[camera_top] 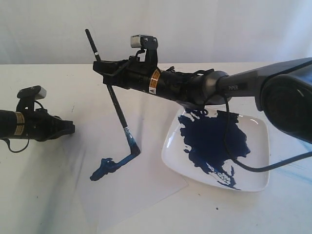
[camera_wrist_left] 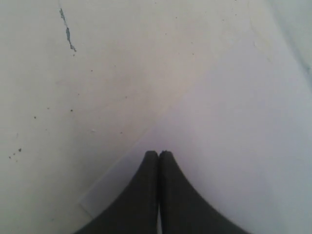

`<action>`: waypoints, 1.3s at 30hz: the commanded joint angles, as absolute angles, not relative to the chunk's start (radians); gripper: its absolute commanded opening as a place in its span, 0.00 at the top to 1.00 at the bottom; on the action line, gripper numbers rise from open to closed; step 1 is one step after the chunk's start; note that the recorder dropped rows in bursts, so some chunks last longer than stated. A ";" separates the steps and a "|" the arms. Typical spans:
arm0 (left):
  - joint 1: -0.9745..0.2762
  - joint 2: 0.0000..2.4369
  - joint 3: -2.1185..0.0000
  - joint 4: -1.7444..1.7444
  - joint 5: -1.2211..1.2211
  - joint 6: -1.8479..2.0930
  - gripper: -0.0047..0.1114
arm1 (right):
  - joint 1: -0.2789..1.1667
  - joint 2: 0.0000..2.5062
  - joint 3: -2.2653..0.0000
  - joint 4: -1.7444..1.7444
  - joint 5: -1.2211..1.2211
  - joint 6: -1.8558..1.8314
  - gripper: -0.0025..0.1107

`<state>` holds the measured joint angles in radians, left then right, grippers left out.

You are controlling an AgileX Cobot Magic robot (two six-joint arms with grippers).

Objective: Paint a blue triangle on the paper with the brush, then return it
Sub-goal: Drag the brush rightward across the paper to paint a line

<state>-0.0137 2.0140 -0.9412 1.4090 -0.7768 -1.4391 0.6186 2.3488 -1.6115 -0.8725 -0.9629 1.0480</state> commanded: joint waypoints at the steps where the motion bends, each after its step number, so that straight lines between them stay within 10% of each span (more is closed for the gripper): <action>1: -0.012 2.038 -0.922 1.475 -0.626 -1.434 0.96 | 0.593 2.346 -1.617 -0.869 -0.965 1.051 0.98; 39: -0.012 2.038 -0.922 1.475 -0.626 -1.434 0.96 | 0.587 2.346 -1.615 -1.198 -1.179 1.290 0.98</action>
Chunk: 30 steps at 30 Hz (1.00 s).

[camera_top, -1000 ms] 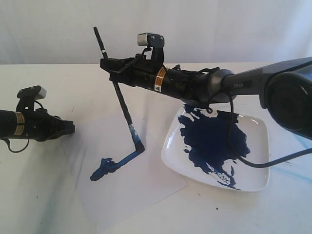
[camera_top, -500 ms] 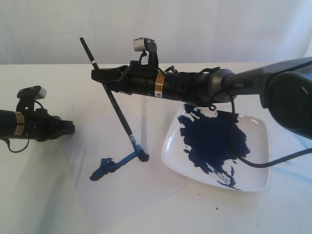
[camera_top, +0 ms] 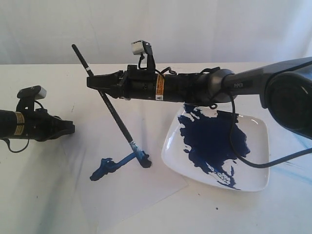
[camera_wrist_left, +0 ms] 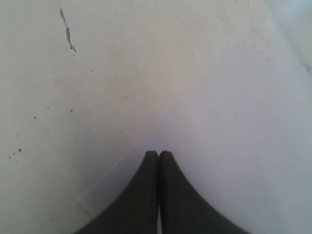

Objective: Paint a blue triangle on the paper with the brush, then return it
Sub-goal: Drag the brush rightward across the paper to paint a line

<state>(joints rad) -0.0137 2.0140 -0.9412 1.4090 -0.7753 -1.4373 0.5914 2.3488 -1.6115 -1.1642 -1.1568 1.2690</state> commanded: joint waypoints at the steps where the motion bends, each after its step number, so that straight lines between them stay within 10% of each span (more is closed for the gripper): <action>1: -0.012 2.038 -0.922 1.475 -0.626 -1.434 0.96 | 0.587 2.346 -1.615 -1.208 -1.179 1.290 0.98; 30: -0.012 2.038 -0.922 1.470 -0.634 -1.434 0.96 | 0.604 2.346 -1.615 -1.393 -1.221 1.439 0.98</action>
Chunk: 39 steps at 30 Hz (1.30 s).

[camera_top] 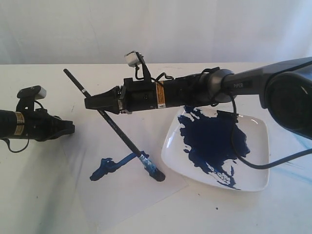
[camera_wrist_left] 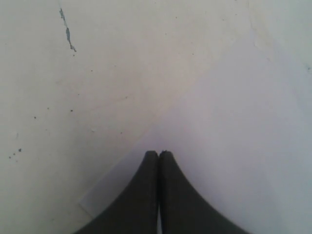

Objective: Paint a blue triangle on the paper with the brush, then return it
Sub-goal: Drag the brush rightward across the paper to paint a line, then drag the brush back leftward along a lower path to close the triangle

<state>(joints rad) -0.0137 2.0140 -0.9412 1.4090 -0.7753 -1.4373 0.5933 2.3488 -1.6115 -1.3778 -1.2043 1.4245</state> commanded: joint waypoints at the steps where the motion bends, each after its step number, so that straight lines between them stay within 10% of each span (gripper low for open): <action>1: -0.012 2.038 -0.922 1.470 -0.634 -1.434 0.96 | 0.607 2.346 -1.615 -1.393 -1.221 1.439 0.98; 39: -0.012 2.038 -0.922 1.470 -0.634 -1.434 0.96 | 0.709 2.348 -1.615 -1.214 -1.096 1.287 0.98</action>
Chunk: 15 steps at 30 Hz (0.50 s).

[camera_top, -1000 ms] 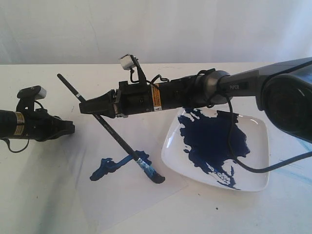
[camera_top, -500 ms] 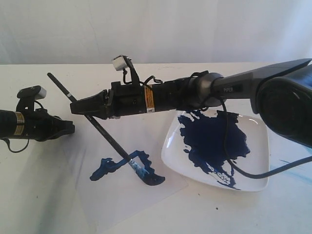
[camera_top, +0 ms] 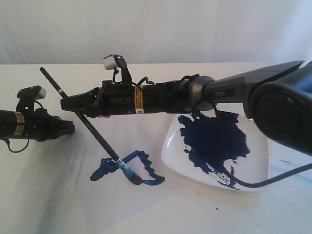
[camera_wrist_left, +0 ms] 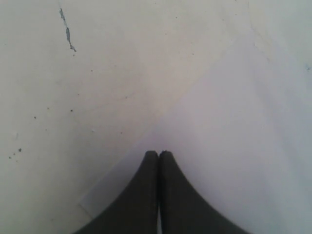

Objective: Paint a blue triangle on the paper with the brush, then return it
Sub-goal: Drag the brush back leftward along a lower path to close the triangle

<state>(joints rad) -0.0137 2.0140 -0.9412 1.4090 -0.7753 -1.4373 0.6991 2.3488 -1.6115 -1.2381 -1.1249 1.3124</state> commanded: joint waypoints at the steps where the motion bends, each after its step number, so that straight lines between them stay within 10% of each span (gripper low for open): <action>1: -0.012 2.038 -0.922 1.470 -0.634 -1.434 0.96 | 0.712 2.348 -1.615 -1.203 -1.096 1.272 0.98; 15: -0.012 2.038 -0.922 1.470 -0.634 -1.434 0.96 | 0.762 2.348 -1.617 -1.131 -1.043 1.146 0.98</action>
